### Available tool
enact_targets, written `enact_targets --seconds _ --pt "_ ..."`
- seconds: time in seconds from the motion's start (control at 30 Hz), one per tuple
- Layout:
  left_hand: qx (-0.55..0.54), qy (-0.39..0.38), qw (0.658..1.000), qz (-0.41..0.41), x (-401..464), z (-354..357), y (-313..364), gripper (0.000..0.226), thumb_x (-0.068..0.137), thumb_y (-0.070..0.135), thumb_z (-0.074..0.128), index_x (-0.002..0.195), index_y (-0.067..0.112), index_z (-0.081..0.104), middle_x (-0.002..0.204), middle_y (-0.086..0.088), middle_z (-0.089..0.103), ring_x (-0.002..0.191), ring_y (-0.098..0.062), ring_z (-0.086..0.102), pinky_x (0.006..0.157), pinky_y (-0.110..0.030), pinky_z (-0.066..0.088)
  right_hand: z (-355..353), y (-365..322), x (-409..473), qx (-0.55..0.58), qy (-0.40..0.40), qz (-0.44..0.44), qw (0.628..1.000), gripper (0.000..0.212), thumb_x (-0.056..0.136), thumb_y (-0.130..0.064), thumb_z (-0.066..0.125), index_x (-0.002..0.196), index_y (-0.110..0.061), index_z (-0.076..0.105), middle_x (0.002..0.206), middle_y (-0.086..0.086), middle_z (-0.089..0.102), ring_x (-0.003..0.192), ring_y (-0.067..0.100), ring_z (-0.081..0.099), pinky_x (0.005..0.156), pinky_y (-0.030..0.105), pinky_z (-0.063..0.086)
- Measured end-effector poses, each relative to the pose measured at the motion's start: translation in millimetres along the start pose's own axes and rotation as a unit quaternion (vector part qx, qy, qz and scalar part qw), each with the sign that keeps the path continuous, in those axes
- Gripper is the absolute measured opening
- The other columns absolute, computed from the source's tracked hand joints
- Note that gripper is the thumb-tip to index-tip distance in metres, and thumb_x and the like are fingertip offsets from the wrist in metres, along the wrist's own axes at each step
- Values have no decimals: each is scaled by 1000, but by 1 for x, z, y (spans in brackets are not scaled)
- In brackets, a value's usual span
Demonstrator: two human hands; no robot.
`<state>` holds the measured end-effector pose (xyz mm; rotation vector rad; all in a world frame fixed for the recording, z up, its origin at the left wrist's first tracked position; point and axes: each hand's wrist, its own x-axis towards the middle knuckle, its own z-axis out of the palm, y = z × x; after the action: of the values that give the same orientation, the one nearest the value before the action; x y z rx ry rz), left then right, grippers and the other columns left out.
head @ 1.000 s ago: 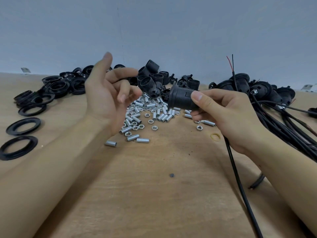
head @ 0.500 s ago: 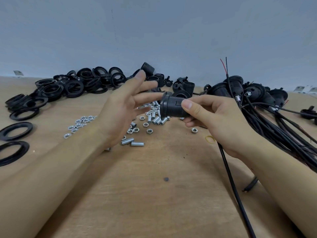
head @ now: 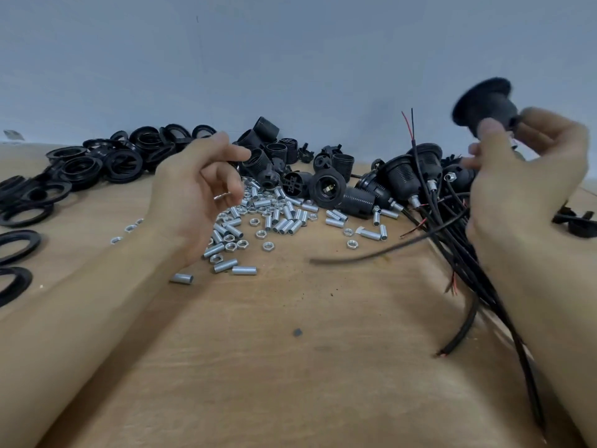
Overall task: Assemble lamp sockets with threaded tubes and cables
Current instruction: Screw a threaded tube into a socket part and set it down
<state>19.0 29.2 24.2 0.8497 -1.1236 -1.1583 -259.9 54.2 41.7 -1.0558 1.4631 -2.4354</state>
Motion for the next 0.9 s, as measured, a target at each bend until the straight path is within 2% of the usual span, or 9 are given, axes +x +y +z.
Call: enact_targets --seconds 0.07,0.2,0.3,0.4,0.47,0.6,0.73,0.8,0.9 --pt "29 4 1000 -4 2 -1 -2 30 96 30 54 76 17 71 49 2 53 57 -15 50 64 -28 43 -7 13 15 -107 1 18 994 28 85 -13 58 112 -18 57 110 -1 63 66 0 63 62 14 49" --pt "212 -2 976 45 3 -4 -12 25 98 30 58 80 20 73 58 3 65 59 -7 56 60 -21 46 -10 33 16 -281 -135 67 948 39 88 -10 55 125 -18 62 117 4 63 90 13 61 78 22 49" --pt "430 -43 894 114 -1 -8 -20 12 93 32 64 85 26 72 77 12 70 67 2 59 58 -6 40 -8 26 9 -345 -173 2 922 40 87 -7 52 124 -17 61 111 3 63 96 20 58 83 27 44" --pt "562 -107 812 115 -3 -10 -22 7 90 30 67 94 26 72 98 10 65 93 -7 57 82 -26 45 -5 21 0 -364 -195 -52 909 33 87 -7 52 116 -14 66 107 4 65 84 17 54 73 19 36" --pt "573 -131 803 93 -2 -10 -21 9 91 28 67 97 24 73 102 5 66 96 -13 59 88 -36 48 -3 18 -6 -364 -204 -73 906 28 89 -7 52 111 -14 67 110 4 65 85 15 54 75 19 36" --pt "589 -131 791 99 -1 -13 -21 14 90 23 70 103 22 74 105 5 65 100 -13 58 86 -29 45 -2 17 -7 -372 -206 -70 902 26 89 -8 52 108 -15 68 115 6 65 105 17 56 84 21 34" --pt "587 -133 792 103 0 -13 -21 14 90 17 70 102 21 75 100 8 69 98 -13 60 87 -30 46 -4 17 -7 -376 -218 -44 899 27 88 -7 51 106 -17 68 112 6 65 90 19 58 78 22 36" --pt "585 -134 793 105 1 -14 -21 16 91 13 68 101 22 75 95 11 69 96 -12 61 86 -30 47 -3 14 -10 -375 -217 -65 899 25 89 -8 51 106 -17 68 115 7 63 98 21 58 84 23 37" --pt "588 -135 791 102 3 -15 -24 19 93 12 65 105 24 74 92 12 69 96 -10 61 82 -25 43 1 9 -17 -327 -233 -86 912 20 91 -12 52 102 -20 67 104 -2 65 94 4 59 81 11 38"
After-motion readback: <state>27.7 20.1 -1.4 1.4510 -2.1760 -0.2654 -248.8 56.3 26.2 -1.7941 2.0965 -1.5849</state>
